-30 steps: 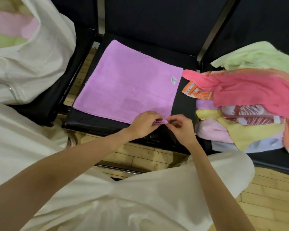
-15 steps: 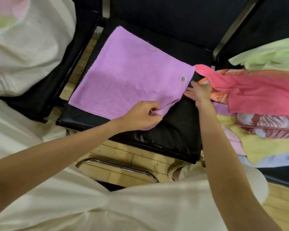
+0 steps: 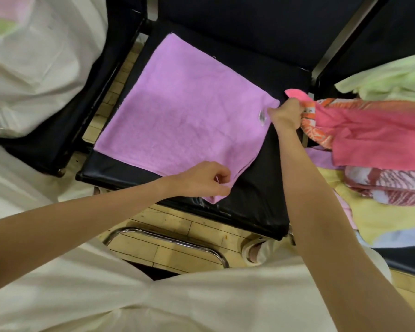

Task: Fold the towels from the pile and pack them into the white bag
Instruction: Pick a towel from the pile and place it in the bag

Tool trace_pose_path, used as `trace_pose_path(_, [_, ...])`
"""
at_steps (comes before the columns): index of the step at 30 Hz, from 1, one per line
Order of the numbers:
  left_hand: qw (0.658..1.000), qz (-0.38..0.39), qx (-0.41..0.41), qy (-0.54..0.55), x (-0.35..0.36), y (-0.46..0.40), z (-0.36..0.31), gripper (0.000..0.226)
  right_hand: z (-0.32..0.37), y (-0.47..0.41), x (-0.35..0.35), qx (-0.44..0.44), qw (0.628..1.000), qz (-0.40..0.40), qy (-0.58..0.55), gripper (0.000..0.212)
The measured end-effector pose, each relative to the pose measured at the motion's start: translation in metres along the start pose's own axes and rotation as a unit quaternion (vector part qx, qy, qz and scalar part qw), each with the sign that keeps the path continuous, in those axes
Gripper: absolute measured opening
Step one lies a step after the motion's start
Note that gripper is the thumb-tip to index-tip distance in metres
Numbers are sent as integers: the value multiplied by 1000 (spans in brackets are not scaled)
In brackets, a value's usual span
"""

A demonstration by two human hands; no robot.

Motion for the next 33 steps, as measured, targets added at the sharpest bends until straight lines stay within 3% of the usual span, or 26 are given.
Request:
trace_pose_path(4, [999,33,-12,-17,9,2,-1,21,-3,3,-3,-17,999,-27,-26,38])
trace_pose_path(7, [999,42,-22,9,10,0,-7,27,-16,-8,-14,-21,982,-66,-173,30])
trace_pose_path(8, [998,44,-27,31,10,0,-10,29,-22,-12,-16,-8,967,-65,-245,23])
trace_pose_path(10, [995,47,-34,82,8,0,-15,33,-28,-17,-21,29,916,-54,-397,32])
trace_pose_path(13, [987,42,-48,146,1,3,-17,37,-19,-17,-29,43,870,-47,-489,35])
trace_pose_path(19, [979,-7,-66,193,-37,26,9,33,55,0,-12,-21,867,-37,-496,21])
trace_pose_path(29, [963,-112,-107,223,-135,85,75,34,184,46,62,-80,893,-36,-441,25])
trace_pose_path(33, [960,-113,-119,229,-153,96,93,15,209,54,83,-87,906,-27,-412,28])
Point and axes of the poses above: each hand's wrist, its own y-axis away from the middle knuckle, its own x-axis out of the palm, z = x × y, the point moved 8 cm from there along -y, towards the middle knuckle, and after that the axes turned 2 degrees about y, right-handed, at the moved point
